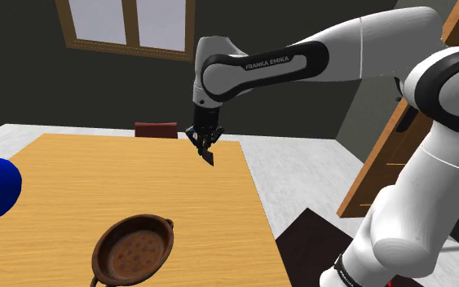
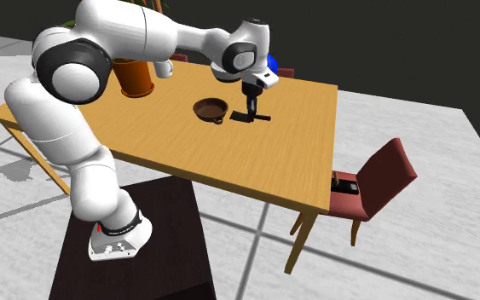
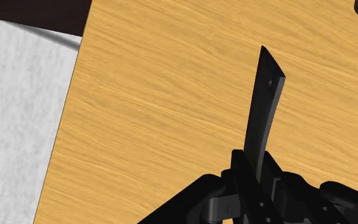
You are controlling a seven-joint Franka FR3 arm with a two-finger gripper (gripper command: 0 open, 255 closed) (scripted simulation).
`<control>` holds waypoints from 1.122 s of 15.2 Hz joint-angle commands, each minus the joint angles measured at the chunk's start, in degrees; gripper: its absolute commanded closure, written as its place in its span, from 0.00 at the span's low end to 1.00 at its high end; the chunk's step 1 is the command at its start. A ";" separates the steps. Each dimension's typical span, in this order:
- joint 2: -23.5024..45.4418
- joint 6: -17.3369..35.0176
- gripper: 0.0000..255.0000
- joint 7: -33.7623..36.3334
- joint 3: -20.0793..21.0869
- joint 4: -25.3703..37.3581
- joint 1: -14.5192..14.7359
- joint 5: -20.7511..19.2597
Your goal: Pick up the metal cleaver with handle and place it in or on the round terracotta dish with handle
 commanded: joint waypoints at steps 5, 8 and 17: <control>0.50 0.59 1.00 8.02 3.94 0.11 3.92 -0.18; 1.43 0.41 1.00 12.24 5.96 1.28 6.00 -0.52; 7.30 -1.06 1.00 25.22 11.47 8.49 12.71 -3.05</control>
